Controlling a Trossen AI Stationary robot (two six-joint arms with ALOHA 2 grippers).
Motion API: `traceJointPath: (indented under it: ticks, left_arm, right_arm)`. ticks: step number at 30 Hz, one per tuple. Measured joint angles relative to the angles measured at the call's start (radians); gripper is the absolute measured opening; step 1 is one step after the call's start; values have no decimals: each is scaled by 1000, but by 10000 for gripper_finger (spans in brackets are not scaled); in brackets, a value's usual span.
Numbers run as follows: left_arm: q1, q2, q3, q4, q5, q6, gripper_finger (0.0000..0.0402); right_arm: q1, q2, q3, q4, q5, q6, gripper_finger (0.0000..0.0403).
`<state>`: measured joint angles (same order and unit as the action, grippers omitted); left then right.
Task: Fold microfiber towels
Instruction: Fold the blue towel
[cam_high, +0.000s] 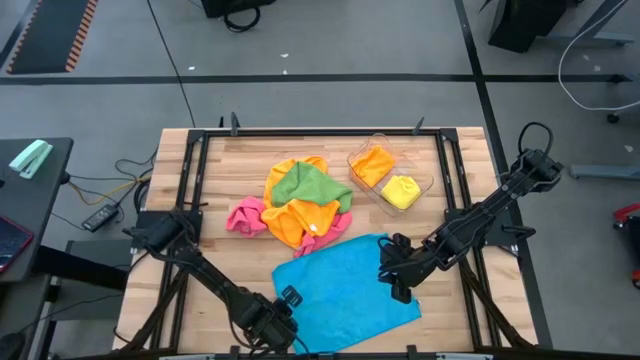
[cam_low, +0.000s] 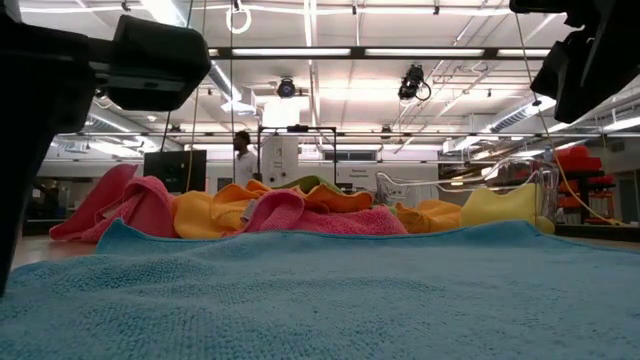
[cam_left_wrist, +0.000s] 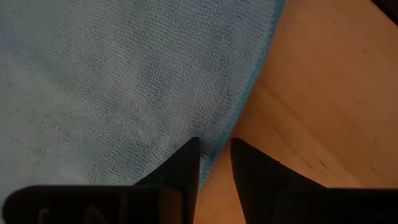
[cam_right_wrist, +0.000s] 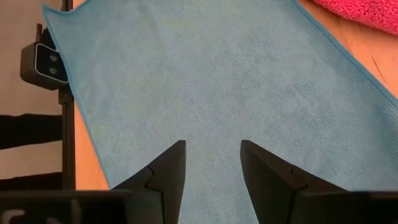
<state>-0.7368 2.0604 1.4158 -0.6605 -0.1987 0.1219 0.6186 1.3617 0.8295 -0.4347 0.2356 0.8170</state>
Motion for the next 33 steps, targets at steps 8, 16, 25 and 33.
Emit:
traceJointPath:
  ticks: [8, 16, 25, 33]
  left_arm:
    - [0, 2, 0, 2, 5, -6, 35]
    - [10, -9, 0, 22, 82, -109, 6]
    - [29, -162, 27, 7, 315, -58, 5]
    - [126, -183, 44, 55, 287, -29, 7]
  right_arm:
    - [0, 0, 0, 0, 5, 2, 161]
    - [0, 0, 0, 5, 15, 2, 161]
    - [0, 0, 0, 16, 44, -16, 161]
    - [0, 6, 0, 31, 55, -1, 161]
